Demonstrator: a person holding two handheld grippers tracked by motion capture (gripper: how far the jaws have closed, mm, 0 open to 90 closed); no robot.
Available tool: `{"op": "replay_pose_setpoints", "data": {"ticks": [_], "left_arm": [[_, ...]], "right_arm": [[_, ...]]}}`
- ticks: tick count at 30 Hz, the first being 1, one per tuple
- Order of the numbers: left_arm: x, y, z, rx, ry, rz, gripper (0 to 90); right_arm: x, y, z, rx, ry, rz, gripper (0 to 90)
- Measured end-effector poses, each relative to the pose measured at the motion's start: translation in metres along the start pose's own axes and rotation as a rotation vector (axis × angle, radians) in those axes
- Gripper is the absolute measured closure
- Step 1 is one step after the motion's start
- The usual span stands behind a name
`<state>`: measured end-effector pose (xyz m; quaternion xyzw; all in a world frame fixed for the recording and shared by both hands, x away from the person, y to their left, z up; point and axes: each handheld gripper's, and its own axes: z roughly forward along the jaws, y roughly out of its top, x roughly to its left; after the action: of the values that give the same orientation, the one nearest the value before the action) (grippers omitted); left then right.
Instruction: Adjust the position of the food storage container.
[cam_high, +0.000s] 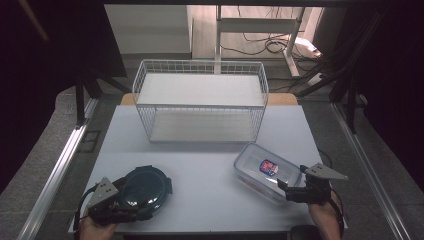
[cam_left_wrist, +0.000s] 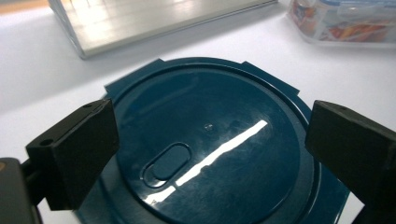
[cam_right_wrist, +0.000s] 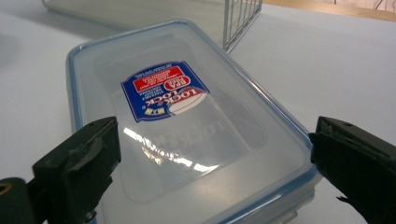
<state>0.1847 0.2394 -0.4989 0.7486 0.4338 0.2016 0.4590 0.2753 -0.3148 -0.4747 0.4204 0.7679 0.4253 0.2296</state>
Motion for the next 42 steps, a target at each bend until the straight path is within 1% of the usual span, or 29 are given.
{"op": "replay_pose_setpoints", "data": {"ticks": [1,2,3,5,7,9,12,14,16,19,20,21,22,24,25,26,27,29,30,31,32,33,34,35,36,37,38,39,42], "left_arm": [[0.000,0.000,0.000,0.000,0.000,0.000,2.9],[0.000,0.000,0.001,0.002,-0.014,-0.009,3.0],[0.000,0.000,0.001,0.002,-0.014,-0.009,3.1],[-0.002,0.001,0.002,0.003,-0.020,-0.005,3.3],[-0.001,0.001,0.002,0.008,-0.033,-0.015,3.8],[-0.001,0.000,0.002,0.011,-0.031,-0.020,4.2],[0.001,-0.001,0.003,0.022,-0.026,-0.037,5.2],[0.003,-0.001,0.001,0.017,-0.027,-0.050,5.6],[0.003,0.000,0.000,0.014,-0.027,-0.050,5.7],[0.002,0.000,0.000,0.018,-0.029,-0.055,5.6],[0.002,0.001,0.001,0.019,-0.029,-0.058,5.1],[0.001,0.001,0.001,0.021,-0.033,-0.063,5.1],[0.000,0.003,0.001,0.023,-0.042,-0.071,4.4],[-0.002,0.005,0.001,0.005,-0.089,-0.101,4.0],[-0.004,0.007,0.001,0.004,-0.105,-0.107,4.9],[-0.010,0.011,0.001,0.011,-0.097,-0.085,6.0],[-0.010,0.011,0.001,0.011,-0.097,-0.085,7.8],[-0.018,0.014,0.001,0.022,-0.093,-0.058,13.7],[-0.026,0.017,0.002,0.037,-0.076,-0.025,16.9],[-0.030,0.018,0.002,0.043,-0.075,-0.011,21.2],[-0.030,0.018,0.002,0.043,-0.075,-0.011,25.6],[-0.034,0.019,0.003,0.046,-0.077,0.001,25.6],[-0.037,0.020,0.003,0.047,-0.087,0.004,33.4],[-0.040,0.021,0.004,0.048,-0.103,0.005,33.4],[-0.043,0.022,0.004,0.045,-0.112,0.005,40.6],[-0.045,0.023,0.005,0.043,-0.118,0.008,40.6],[-0.048,0.023,0.005,0.044,-0.123,0.010,49.6],[-0.051,0.024,0.006,0.046,-0.129,0.012,49.6],[-0.059,0.024,0.010,0.061,-0.144,0.024,63.3]], "right_arm": [[0.000,0.000,0.000,-0.008,-0.005,0.012,1.3],[0.001,0.000,0.000,-0.016,-0.015,0.023,1.3],[0.001,0.000,0.000,-0.016,-0.015,0.023,1.3],[0.002,0.001,0.000,-0.032,-0.039,0.042,1.3],[0.002,0.001,0.001,-0.035,-0.044,0.045,1.0],[0.002,0.002,0.001,-0.035,-0.047,0.049,0.7],[0.004,0.003,0.004,-0.035,-0.056,0.070,0.7],[0.005,0.004,0.004,-0.041,-0.060,0.068,0.7],[0.005,0.004,0.004,-0.041,-0.060,0.065,0.6],[0.007,0.003,0.006,-0.022,-0.081,0.042,0.4],[0.007,0.003,0.006,-0.019,-0.074,0.042,0.3],[0.007,0.003,0.006,-0.019,-0.074,0.042,0.3],[0.007,0.003,0.007,-0.017,-0.063,0.045,0.0],[0.008,0.004,0.006,-0.023,-0.052,0.047,0.0],[0.008,0.004,0.006,-0.026,-0.058,0.043,0.0],[0.008,0.004,0.006,-0.028,-0.060,0.043,0.0],[0.008,0.004,0.006,-0.028,-0.064,0.043,0.0],[0.008,0.004,0.006,-0.027,-0.068,0.043,0.0],[0.008,0.004,0.007,-0.027,-0.070,0.043,0.0],[0.009,0.004,0.007,-0.028,-0.073,0.040,0.0],[0.009,0.004,0.006,-0.028,-0.074,0.036,0.0],[0.009,0.004,0.006,-0.028,-0.074,0.036,0.0],[0.010,0.005,0.005,-0.040,-0.067,0.028,0.0],[0.010,0.005,0.005,-0.040,-0.067,0.028,0.0],[0.011,0.007,0.003,-0.063,-0.066,0.019,0.0],[0.011,0.007,0.003,-0.063,-0.066,0.019,0.0],[0.012,0.008,0.002,-0.072,-0.068,0.012,0.0],[0.012,0.008,0.002,-0.072,-0.068,0.012,0.0],[0.012,0.007,0.003,-0.061,-0.071,0.014,0.0]]}}
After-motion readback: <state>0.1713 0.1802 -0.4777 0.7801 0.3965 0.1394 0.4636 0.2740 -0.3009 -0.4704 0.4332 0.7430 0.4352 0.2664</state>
